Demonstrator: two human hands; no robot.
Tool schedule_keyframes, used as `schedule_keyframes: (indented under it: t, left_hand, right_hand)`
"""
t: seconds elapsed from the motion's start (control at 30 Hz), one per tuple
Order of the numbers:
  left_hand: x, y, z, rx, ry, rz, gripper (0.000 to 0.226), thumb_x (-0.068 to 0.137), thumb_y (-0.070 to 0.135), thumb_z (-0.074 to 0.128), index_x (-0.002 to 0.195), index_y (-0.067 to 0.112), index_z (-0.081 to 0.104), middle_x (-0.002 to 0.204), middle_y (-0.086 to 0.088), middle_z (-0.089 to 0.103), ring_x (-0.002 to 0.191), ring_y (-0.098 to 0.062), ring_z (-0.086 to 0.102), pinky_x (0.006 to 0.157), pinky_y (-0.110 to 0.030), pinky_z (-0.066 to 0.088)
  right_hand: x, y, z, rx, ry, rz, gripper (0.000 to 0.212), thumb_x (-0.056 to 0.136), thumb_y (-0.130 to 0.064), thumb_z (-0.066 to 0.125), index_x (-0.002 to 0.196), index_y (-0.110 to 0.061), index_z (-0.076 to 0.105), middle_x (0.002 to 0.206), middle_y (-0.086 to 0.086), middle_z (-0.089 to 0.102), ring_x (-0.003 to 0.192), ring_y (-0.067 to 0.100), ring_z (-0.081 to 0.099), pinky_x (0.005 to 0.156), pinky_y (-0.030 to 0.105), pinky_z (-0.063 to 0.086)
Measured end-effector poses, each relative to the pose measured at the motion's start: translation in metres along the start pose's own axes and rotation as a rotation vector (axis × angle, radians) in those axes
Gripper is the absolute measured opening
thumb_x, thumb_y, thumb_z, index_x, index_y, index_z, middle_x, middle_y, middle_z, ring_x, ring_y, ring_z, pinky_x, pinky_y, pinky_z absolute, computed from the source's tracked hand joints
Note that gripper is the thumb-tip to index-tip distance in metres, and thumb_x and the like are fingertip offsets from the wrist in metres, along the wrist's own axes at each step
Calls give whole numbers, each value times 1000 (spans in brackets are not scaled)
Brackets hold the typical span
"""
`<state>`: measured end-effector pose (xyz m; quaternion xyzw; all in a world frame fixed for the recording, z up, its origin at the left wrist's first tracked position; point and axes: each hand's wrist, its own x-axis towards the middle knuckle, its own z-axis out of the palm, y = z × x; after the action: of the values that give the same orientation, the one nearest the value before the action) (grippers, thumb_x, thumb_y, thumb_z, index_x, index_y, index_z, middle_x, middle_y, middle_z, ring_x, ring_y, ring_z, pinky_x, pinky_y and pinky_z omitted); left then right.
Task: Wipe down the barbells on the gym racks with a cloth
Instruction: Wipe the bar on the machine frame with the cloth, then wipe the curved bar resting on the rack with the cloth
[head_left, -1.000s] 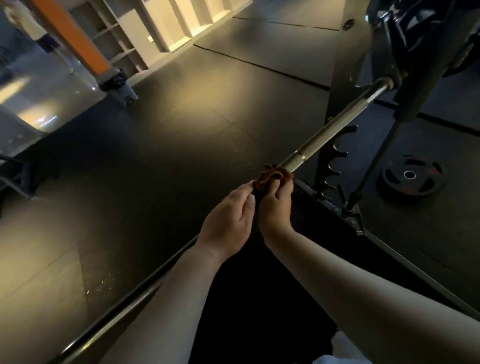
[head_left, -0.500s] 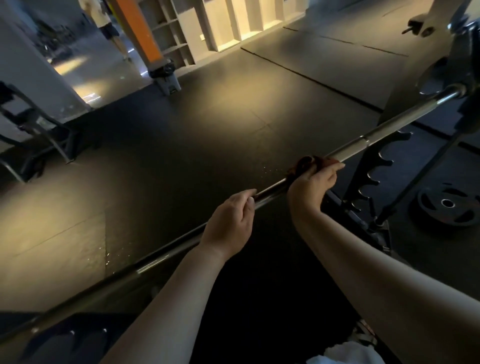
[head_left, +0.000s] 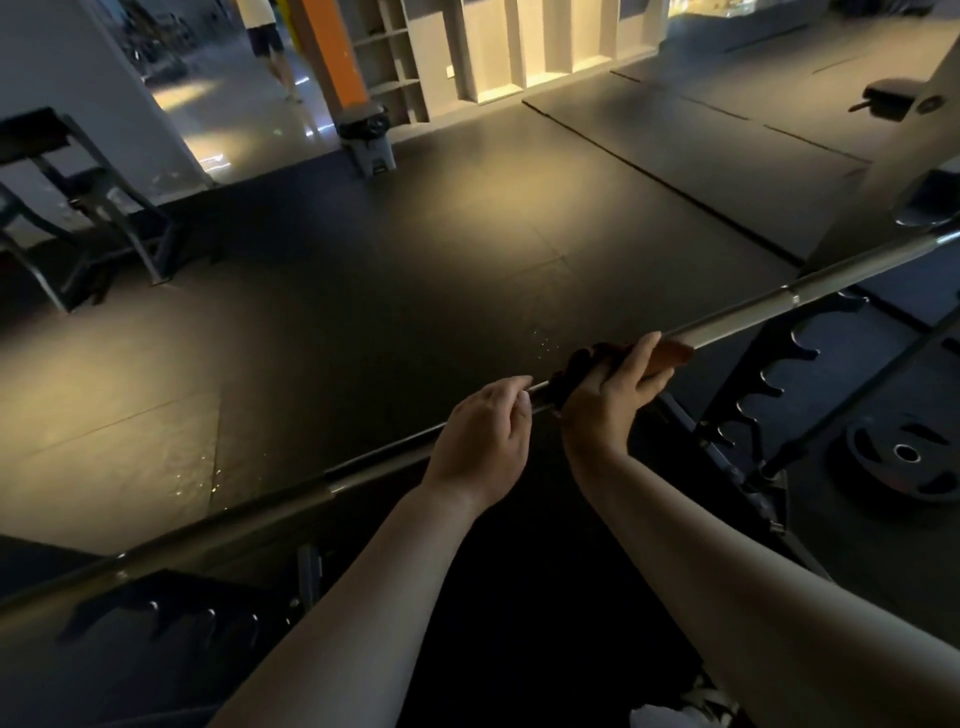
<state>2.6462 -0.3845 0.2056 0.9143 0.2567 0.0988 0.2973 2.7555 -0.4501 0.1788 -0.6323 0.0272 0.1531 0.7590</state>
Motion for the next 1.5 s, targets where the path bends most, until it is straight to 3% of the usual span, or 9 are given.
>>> schedule_keyframes:
  t: [0.23, 0.33, 0.43, 0.57, 0.67, 0.73, 0.87, 1.03, 1.5]
  left_hand:
    - [-34, -30, -8, -49, 160, -95, 40, 109, 30, 35, 147, 22, 46, 143, 2, 54, 135, -8, 43, 118, -33, 34]
    - [-53, -40, -9, -170, 219, -120, 42, 109, 31, 34, 150, 25, 43, 150, 4, 47, 144, -10, 36, 121, -41, 32]
    - [-74, -46, -6, -317, 258, -148, 44, 109, 34, 33, 152, 31, 39, 157, 11, 40, 148, -1, 26, 122, -27, 22]
    - [-109, -49, 0, -668, 464, -257, 42, 107, 36, 37, 147, 27, 50, 148, 11, 52, 136, 1, 47, 115, -27, 39]
    - [-138, -38, -3, -972, 563, -416, 32, 109, 29, 42, 135, 20, 58, 124, -8, 68, 115, -20, 66, 95, -39, 55]
    - [-159, -22, -10, -1114, 611, -500, 34, 108, 37, 43, 125, 17, 64, 112, -19, 70, 98, -27, 71, 75, -34, 58]
    - [-214, 12, -20, -1287, 703, -567, 31, 105, 27, 46, 113, 25, 76, 116, -10, 74, 107, -23, 72, 78, -30, 57]
    - [-294, 52, -8, -1107, 1063, -731, 23, 97, 32, 67, 119, 27, 69, 114, -8, 75, 104, -28, 73, 86, -49, 58]
    - [-547, 224, 53, -679, 1891, -969, 30, 90, -18, 51, 107, 5, 61, 85, -7, 72, 73, -15, 72, 61, -23, 55]
  right_hand:
    - [-54, 6, 24, 50, -124, 160, 63, 111, -27, 42, 161, -40, 7, 144, -11, 36, 117, 0, 49, 96, 23, 43]
    - [-91, 18, 28, -161, -240, 112, 79, 108, -21, 49, 158, -54, -2, 161, 2, 27, 135, 14, 46, 103, 28, 41]
    - [-119, 32, 22, -252, -449, 138, 63, 108, -32, 52, 138, -78, 23, 141, 4, 59, 120, 11, 64, 103, 34, 52]
    - [-147, 25, 4, -193, -765, 168, 46, 104, -5, 52, 141, -32, 57, 129, 0, 69, 118, 12, 67, 103, 42, 55]
    - [-161, 3, -5, -75, -907, 255, 55, 99, 9, 44, 135, -30, 58, 128, 2, 67, 114, 14, 68, 97, 40, 58]
    - [-170, -5, -7, -8, -972, 405, 48, 96, -2, 52, 131, -34, 60, 126, 9, 69, 116, 26, 67, 104, 53, 53]
    - [-204, -21, -18, -66, -1174, 489, 40, 93, -31, 64, 133, -29, 61, 120, 5, 74, 115, 24, 70, 108, 53, 49]
    - [-242, -23, -52, -240, -1458, 428, 29, 90, -22, 71, 119, -19, 68, 108, 7, 77, 102, 24, 74, 96, 52, 57]
    - [-439, -21, -185, -541, -2264, 214, 20, 104, -37, 57, 107, -21, 70, 94, 3, 77, 87, 21, 75, 84, 46, 60]
